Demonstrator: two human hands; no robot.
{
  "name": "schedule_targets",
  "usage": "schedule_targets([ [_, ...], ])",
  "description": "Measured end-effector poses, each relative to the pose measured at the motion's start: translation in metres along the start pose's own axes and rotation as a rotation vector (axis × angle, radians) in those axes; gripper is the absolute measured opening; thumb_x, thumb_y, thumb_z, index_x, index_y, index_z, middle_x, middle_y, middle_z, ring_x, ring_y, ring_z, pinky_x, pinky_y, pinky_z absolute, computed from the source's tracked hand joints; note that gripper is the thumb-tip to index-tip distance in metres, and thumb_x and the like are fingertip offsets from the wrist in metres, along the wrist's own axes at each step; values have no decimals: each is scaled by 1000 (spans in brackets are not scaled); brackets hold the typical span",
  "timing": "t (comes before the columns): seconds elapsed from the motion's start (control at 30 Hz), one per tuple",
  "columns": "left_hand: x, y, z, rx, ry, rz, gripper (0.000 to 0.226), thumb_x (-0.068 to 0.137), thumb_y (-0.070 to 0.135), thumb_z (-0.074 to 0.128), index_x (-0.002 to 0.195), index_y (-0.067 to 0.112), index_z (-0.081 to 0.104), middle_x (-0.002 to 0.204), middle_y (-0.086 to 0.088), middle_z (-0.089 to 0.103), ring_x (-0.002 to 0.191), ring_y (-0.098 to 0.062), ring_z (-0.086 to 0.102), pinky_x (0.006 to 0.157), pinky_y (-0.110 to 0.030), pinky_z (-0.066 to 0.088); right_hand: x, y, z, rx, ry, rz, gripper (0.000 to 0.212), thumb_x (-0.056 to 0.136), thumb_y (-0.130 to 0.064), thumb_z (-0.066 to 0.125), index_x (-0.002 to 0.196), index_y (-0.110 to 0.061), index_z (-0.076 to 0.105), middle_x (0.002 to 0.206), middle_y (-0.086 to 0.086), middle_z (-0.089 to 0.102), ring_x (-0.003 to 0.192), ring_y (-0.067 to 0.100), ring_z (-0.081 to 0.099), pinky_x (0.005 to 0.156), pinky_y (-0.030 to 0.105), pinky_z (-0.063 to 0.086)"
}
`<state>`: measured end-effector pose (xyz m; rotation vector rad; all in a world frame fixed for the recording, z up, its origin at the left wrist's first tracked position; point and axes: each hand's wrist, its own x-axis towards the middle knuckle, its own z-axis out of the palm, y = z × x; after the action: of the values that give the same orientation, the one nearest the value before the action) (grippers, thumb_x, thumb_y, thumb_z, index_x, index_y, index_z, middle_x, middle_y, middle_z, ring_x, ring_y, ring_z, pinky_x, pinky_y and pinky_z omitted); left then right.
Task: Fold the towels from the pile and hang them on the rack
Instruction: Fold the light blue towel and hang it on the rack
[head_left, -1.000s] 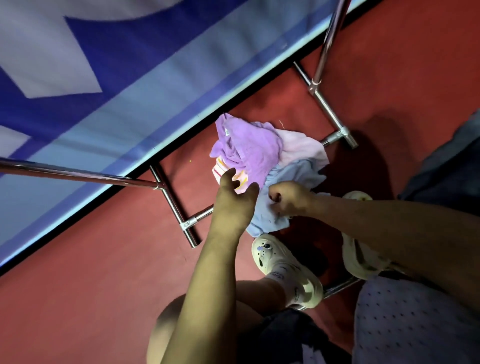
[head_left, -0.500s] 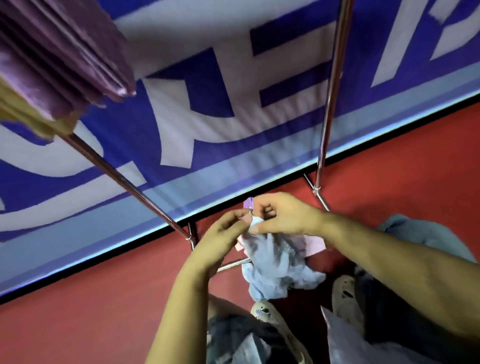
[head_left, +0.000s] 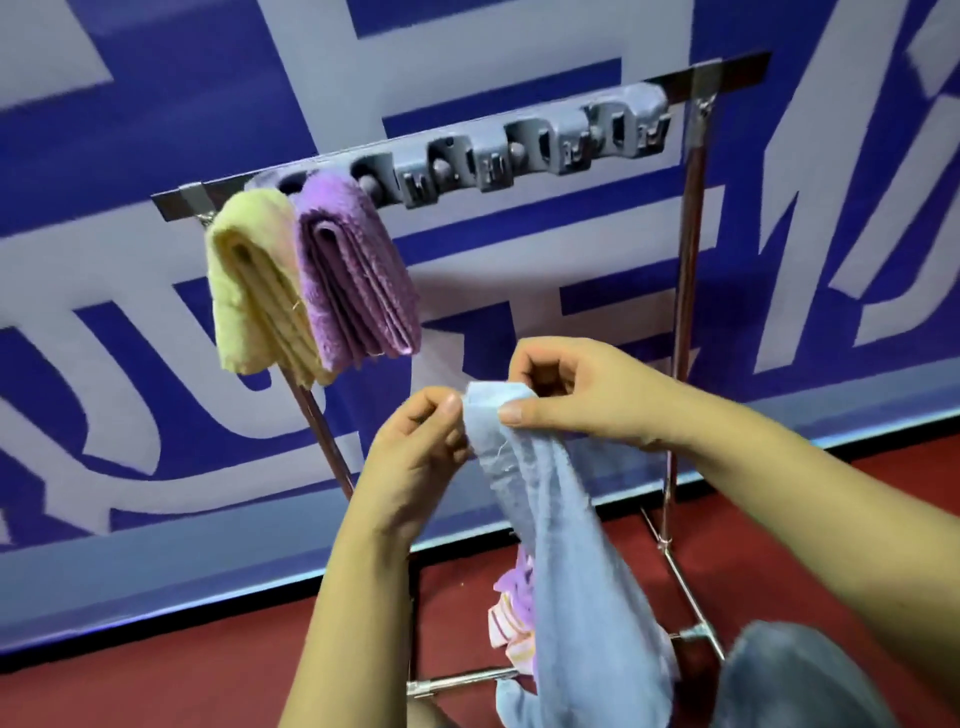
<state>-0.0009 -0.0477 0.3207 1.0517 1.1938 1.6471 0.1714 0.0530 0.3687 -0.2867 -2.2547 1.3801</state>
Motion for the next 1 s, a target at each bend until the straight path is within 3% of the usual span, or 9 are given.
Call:
schedule_targets([
  [0.07,1,21,1,3,99,117,15,84,25,68,70,22,64,67,1,63,64,-14,60,59,-23,49,0,-5,-8,-103,41,-22,19,80,-13,71,74,-10,53,67,2,51,60,7,43,56,18,37],
  [0.23,-4,69,9,216,226,307,27,97,16,49,72,20,58,61,7,55,54,-5,48,52,-16,43,-7,4,-16,-290,-14,48,16,78,-19,72,82,-22,57,73,-6,61,63,3,50,63,22,45],
  [0.33,-6,90,8,244,289,360,28,96,21,51,70,23,61,64,9,57,59,-4,50,55,-15,44,-15,13,-21,-421,-122,71,12,82,-24,68,86,-24,57,78,-3,63,66,1,50,64,21,44],
  [0.43,-11,104,-7,196,362,366,20,95,25,53,79,21,64,74,6,61,68,-6,55,62,-19,49,-23,24,-31,-637,-203,118,12,85,-25,63,81,-18,55,67,-6,52,59,1,43,58,18,35],
  [0.6,-18,119,-35,210,469,348,25,95,28,54,76,21,68,76,3,62,71,-9,54,66,-26,44,-33,41,-61,-780,-138,252,13,86,-21,59,76,-26,54,73,-8,57,66,2,48,63,21,38],
  [0.73,-20,122,-49,229,444,327,25,93,29,53,73,20,65,67,4,60,61,-7,53,57,-21,47,-32,43,-78,-832,21,274,12,90,-17,54,83,-25,55,88,-7,59,84,11,55,75,25,41],
  [0.87,-26,125,-66,205,442,318,18,87,31,59,79,19,70,75,-5,55,67,-13,49,57,-17,49,-30,33,-90,-619,300,156,15,91,-14,55,82,-25,60,83,-8,62,76,2,57,66,11,41],
  [1.0,-33,123,-73,197,444,304,22,96,18,52,86,18,72,76,-5,60,70,-15,48,60,-18,50,-30,29,-97,-52,542,92,9,82,-25,63,81,-17,66,73,-4,66,64,4,56,59,13,46],
])
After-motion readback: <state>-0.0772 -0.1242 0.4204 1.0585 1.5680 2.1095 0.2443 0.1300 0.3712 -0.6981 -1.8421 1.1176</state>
